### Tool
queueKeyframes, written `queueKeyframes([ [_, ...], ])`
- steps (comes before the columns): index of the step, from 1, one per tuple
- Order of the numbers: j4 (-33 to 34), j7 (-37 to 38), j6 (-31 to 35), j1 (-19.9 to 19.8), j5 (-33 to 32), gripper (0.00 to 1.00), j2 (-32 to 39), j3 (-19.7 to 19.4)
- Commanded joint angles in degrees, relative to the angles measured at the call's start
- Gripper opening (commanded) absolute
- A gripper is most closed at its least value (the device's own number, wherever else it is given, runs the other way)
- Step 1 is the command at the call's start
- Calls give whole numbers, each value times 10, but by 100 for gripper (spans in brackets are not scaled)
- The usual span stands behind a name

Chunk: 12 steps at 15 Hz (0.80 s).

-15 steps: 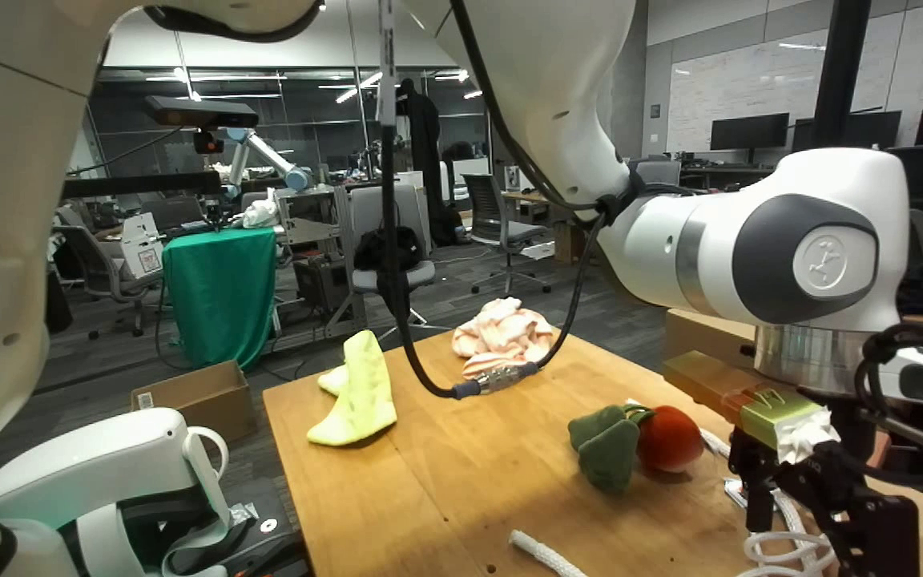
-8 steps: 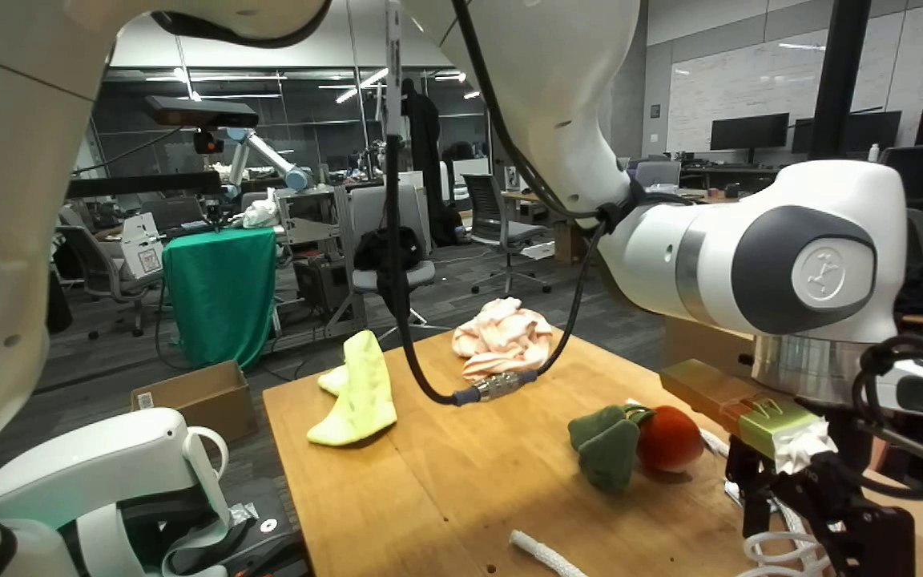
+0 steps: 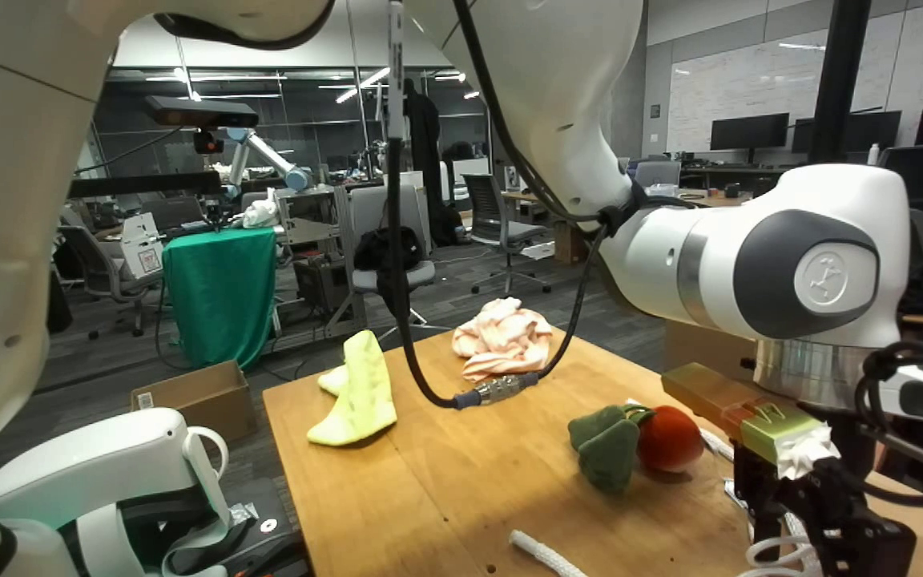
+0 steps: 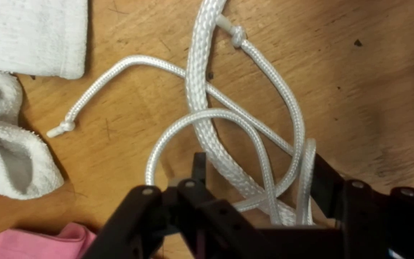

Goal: Move the peach shirt and green towel to the left then move the green towel towards you, then move the pink shirt to the right, then move the white towel to the right, move one rope towards you

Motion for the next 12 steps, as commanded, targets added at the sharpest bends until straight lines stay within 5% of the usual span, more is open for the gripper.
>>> queueKeyframes([
  [1,8,-4,7,-2,1,42,3,-1],
  [5,6,-3,8,-2,0,12,1,-2],
  [7,8,-2,5,-1,-1,4,0,-2],
  [12,10,-9,-9,-1,2,3,-13,1],
])
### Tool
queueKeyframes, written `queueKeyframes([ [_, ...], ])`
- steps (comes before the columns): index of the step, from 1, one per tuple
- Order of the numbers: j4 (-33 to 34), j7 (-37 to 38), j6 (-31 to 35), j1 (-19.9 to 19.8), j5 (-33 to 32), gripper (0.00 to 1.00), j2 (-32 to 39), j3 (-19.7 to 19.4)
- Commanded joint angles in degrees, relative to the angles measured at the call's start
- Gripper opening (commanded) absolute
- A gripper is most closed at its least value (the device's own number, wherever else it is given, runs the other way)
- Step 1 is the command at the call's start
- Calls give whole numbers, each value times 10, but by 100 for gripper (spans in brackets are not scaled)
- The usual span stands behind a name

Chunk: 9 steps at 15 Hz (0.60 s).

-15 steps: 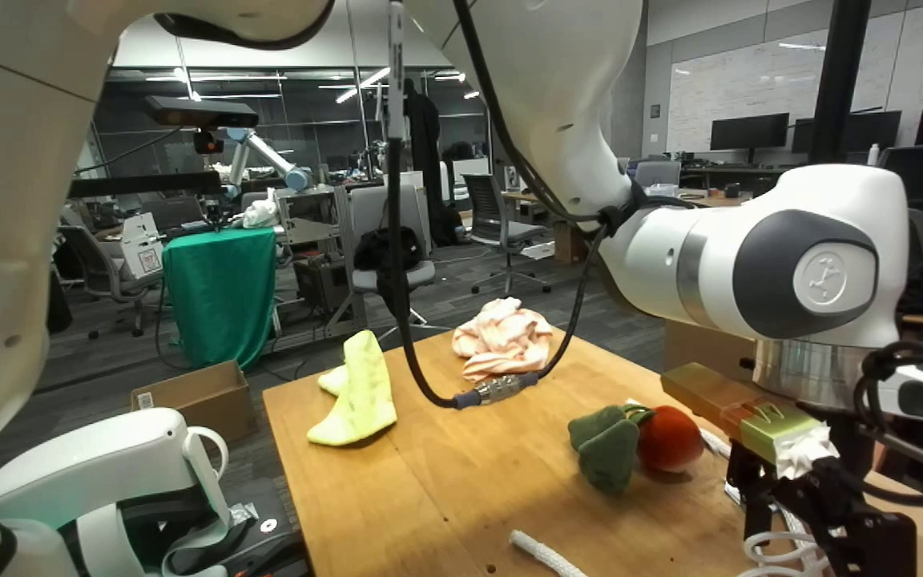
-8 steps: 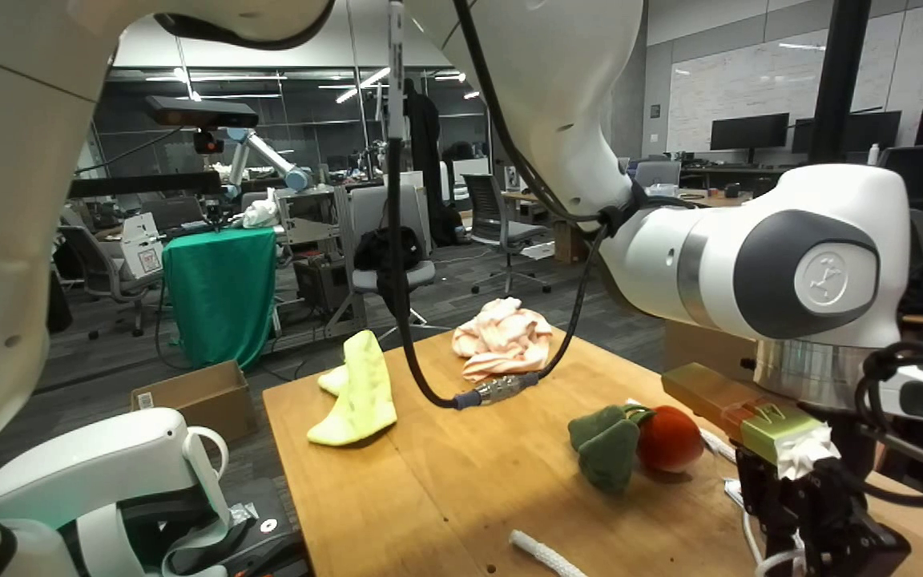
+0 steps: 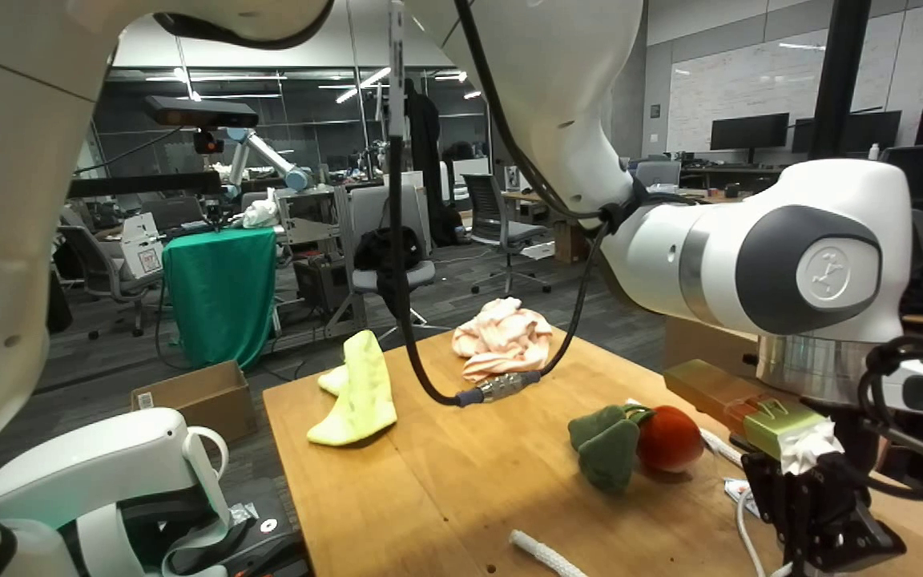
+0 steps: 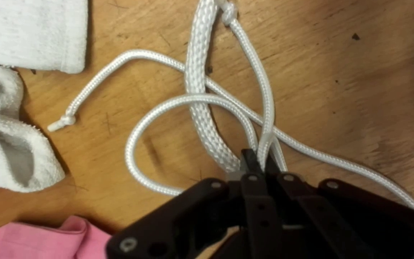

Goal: Move the peach shirt and green towel to the left then move the green towel towards you, then move the pink shirt to the right, then move the white towel to the right, move one rope towards you

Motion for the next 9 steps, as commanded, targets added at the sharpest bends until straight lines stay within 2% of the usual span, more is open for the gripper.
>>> queueKeyframes([
  [1,6,-17,-13,-4,8,3,-18,5],
  [9,-12,-86,-37,-16,40,3,-96,20],
])
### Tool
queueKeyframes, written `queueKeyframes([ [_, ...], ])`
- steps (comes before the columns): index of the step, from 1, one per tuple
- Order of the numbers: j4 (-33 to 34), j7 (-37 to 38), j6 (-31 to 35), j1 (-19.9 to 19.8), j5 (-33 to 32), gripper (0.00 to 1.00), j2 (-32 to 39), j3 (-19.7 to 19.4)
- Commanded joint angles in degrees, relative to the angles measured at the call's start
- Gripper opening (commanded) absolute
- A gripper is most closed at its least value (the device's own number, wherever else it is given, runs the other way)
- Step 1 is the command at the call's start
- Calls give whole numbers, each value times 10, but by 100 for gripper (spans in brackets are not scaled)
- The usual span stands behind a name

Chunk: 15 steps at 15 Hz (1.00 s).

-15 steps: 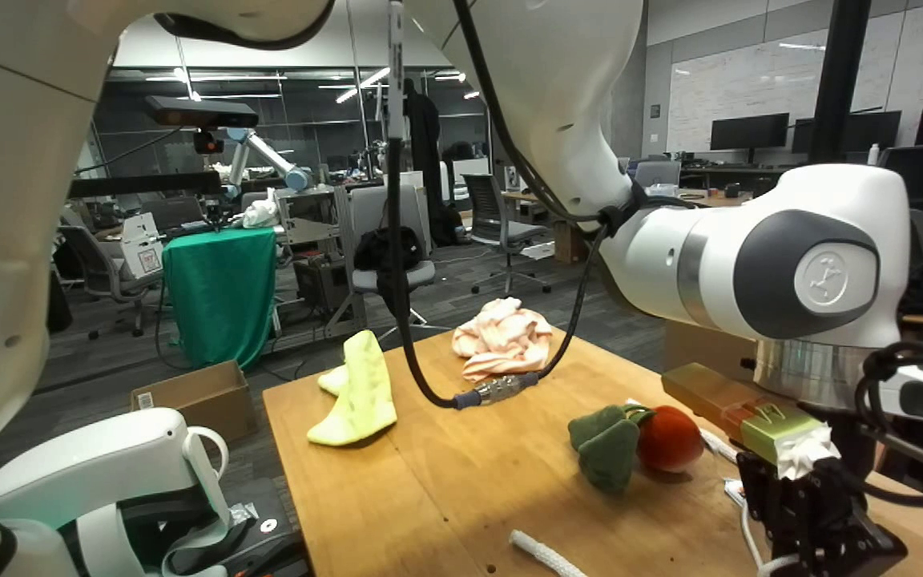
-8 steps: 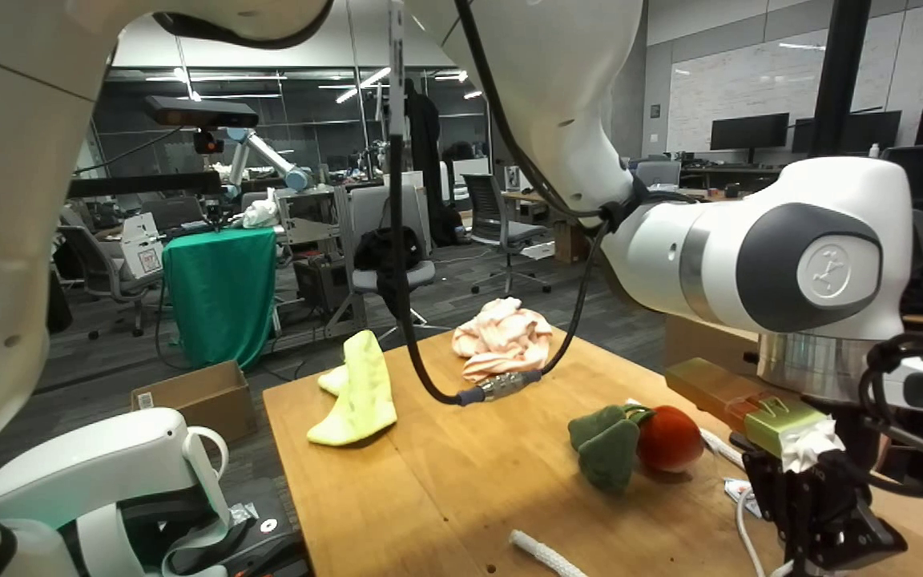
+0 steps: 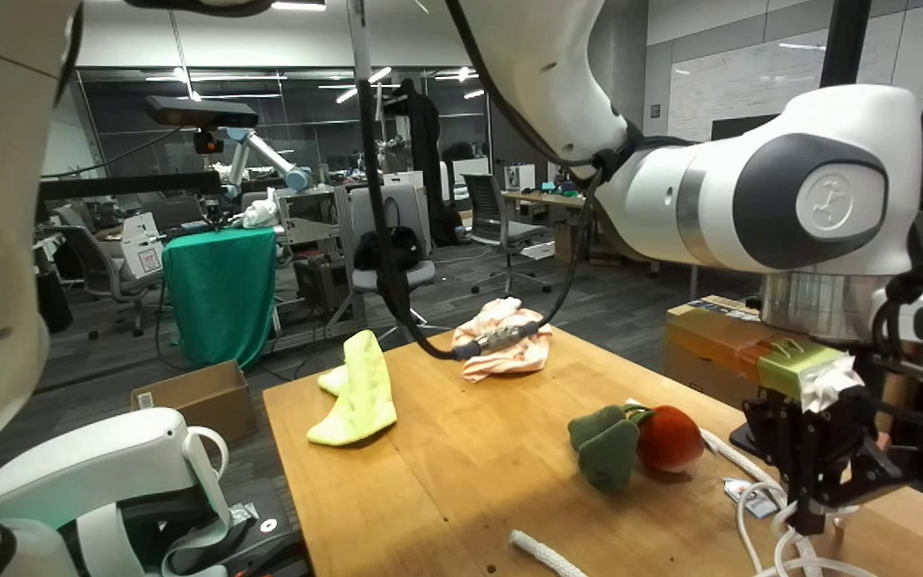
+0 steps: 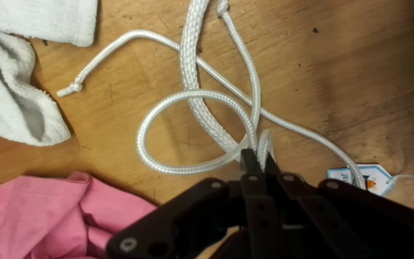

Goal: Move the peach shirt and green towel to the left then move the green towel towards you, then move the pink shirt to the right, then move the white towel to the right, move one rope towards you

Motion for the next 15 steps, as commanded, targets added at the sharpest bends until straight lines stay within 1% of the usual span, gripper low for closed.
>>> queueKeyframes([
  [1,-13,-48,-24,-15,28,3,-55,14],
  [5,-16,-92,-65,-15,47,3,-106,21],
  [12,-16,-143,-179,-4,42,3,-194,33],
  [15,-17,-179,-230,-3,49,3,-228,37],
])
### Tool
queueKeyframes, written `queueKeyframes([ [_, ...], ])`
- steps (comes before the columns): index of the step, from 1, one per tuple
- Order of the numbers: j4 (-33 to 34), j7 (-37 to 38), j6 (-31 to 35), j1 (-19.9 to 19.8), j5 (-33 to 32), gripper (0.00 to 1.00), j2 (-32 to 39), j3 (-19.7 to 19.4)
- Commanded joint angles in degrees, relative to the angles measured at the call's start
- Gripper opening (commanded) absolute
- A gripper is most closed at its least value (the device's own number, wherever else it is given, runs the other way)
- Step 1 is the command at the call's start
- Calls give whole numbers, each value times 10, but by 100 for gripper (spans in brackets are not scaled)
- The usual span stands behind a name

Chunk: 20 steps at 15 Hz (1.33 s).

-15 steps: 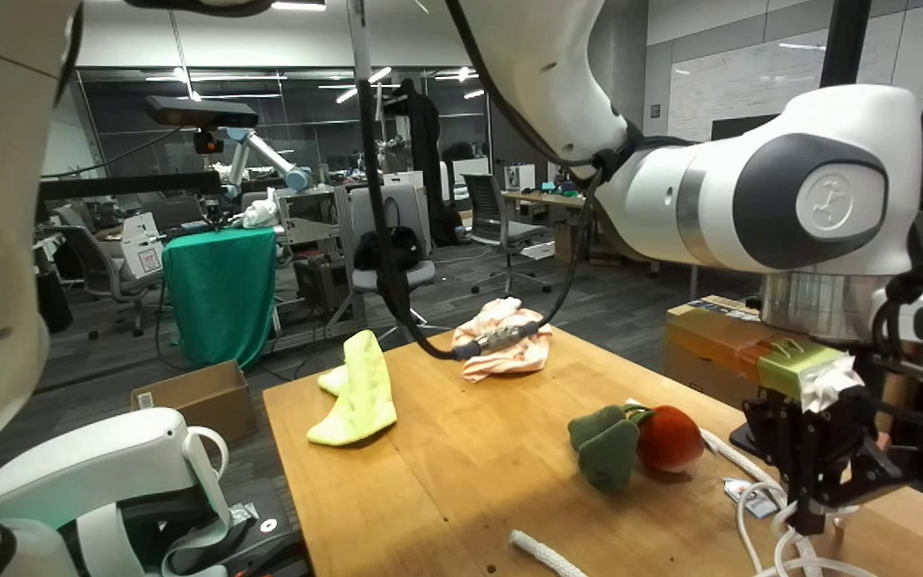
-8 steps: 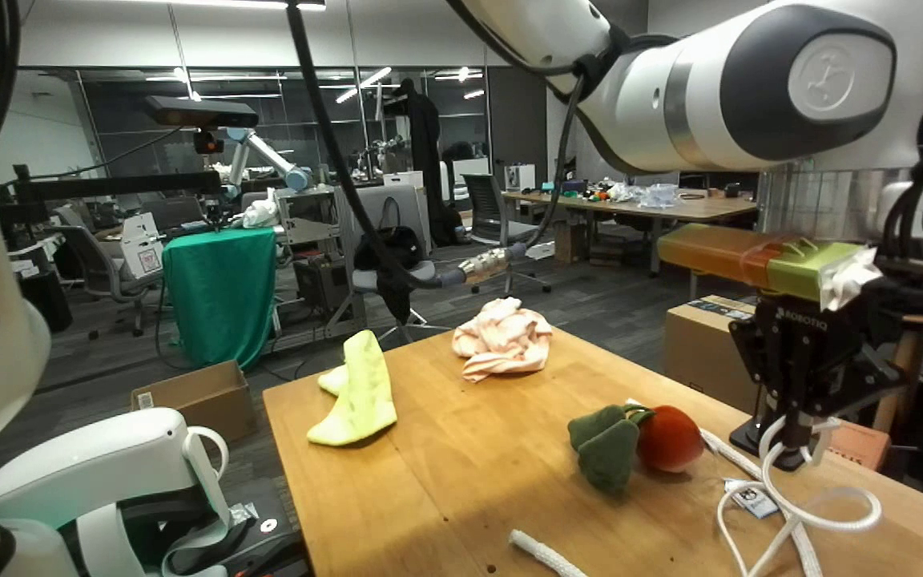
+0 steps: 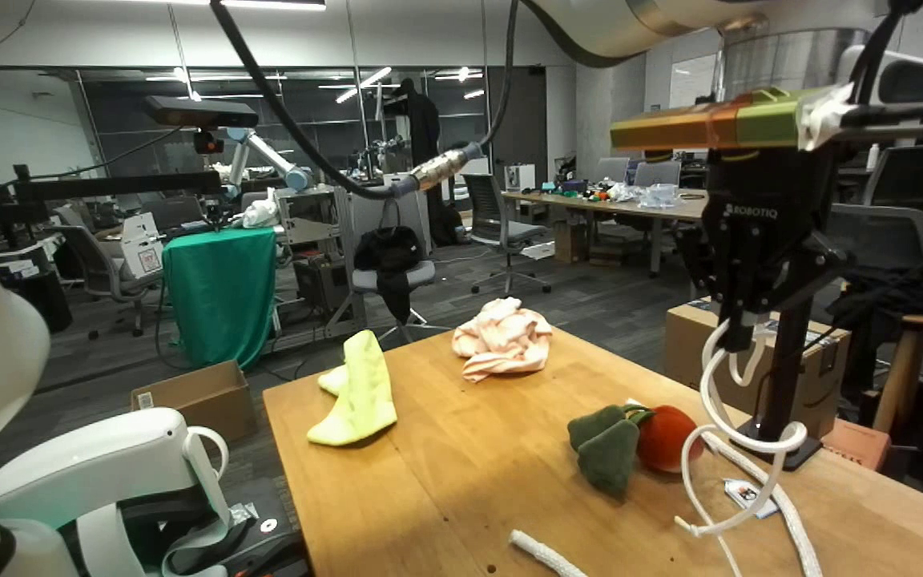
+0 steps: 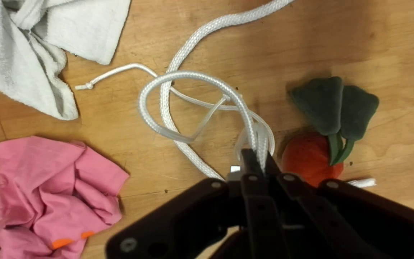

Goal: Move the peach shirt and green towel to the left then move the green towel towards you, then move the pink shirt to the right, then move the white towel to the right, move one rope towards you

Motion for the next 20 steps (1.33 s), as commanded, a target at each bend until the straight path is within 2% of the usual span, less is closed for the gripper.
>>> queueKeyframes([
  [1,-20,-53,-58,1,19,3,-57,5],
  [4,-32,-85,-100,2,24,3,-92,4],
  [9,-53,-103,-129,6,24,3,-169,0],
  [20,-1,-88,-179,23,63,3,-274,-6],
])
